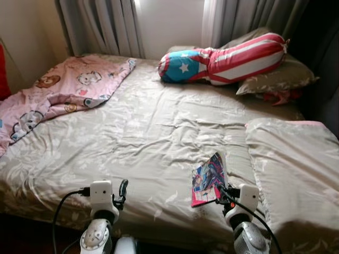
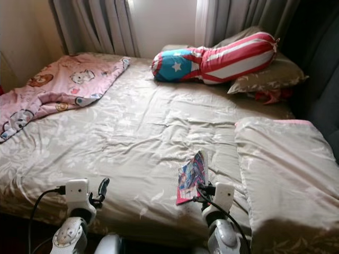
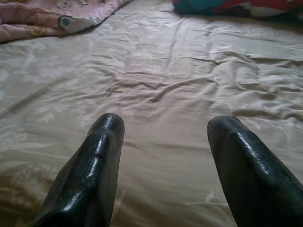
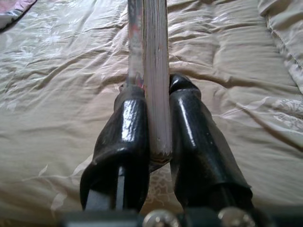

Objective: Clean up the room

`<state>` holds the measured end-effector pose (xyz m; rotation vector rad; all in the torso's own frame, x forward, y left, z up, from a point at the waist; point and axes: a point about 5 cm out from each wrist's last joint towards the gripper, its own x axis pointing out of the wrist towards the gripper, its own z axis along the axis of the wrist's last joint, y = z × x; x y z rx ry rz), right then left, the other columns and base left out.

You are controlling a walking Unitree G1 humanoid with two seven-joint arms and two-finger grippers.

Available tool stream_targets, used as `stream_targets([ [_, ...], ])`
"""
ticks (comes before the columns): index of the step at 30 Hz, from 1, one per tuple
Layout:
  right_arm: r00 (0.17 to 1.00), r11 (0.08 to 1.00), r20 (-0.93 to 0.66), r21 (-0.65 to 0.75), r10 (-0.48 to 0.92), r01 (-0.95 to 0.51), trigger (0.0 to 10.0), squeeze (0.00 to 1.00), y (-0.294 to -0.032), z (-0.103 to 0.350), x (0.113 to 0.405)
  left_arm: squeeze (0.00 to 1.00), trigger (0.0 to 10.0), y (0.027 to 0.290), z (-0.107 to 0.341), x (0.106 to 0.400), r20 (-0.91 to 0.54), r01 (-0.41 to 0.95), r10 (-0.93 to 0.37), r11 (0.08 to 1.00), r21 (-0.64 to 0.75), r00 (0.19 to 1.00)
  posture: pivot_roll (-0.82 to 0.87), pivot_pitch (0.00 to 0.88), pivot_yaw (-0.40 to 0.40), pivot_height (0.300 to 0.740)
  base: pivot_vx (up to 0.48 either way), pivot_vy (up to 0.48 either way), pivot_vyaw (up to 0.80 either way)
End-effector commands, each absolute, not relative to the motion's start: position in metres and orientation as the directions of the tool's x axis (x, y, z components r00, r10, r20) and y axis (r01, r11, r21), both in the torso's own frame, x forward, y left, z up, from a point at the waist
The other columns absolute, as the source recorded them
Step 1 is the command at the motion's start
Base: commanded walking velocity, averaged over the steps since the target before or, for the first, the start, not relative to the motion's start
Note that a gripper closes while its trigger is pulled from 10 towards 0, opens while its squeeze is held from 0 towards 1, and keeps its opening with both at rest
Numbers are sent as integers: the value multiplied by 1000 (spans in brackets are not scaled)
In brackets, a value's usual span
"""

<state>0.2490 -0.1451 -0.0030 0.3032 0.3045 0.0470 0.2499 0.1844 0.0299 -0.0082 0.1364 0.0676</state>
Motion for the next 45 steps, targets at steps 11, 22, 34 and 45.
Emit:
stream_targets([
  [11, 969, 946, -221, 323, 112, -36, 10000, 0, -140, 8, 257, 0, 10000, 183, 36, 255, -118, -53, 50, 998, -19, 992, -30, 0, -60, 649, 0, 0, 0],
  [22, 967, 940, -215, 336, 140, -61, 10000, 0, -137, 8, 258, 0, 10000, 183, 37, 255, -113, -51, 48, 999, -16, 992, -25, 0, -63, 649, 250, 0, 0],
  [34, 963, 940, -239, 338, 128, -41, 10000, 0, -142, 7, 270, 0, 10000, 184, 38, 254, -112, -51, 50, 999, -10, 992, -22, 15, -62, 649, 206, 0, 0],
  [45, 953, 850, -297, 516, 59, 108, 10000, 0, -160, 13, 299, 0, 10000, 186, 40, 250, -110, -41, 41, 999, 1, 993, 2, 49, -52, 649, 0, 0, 0],
])
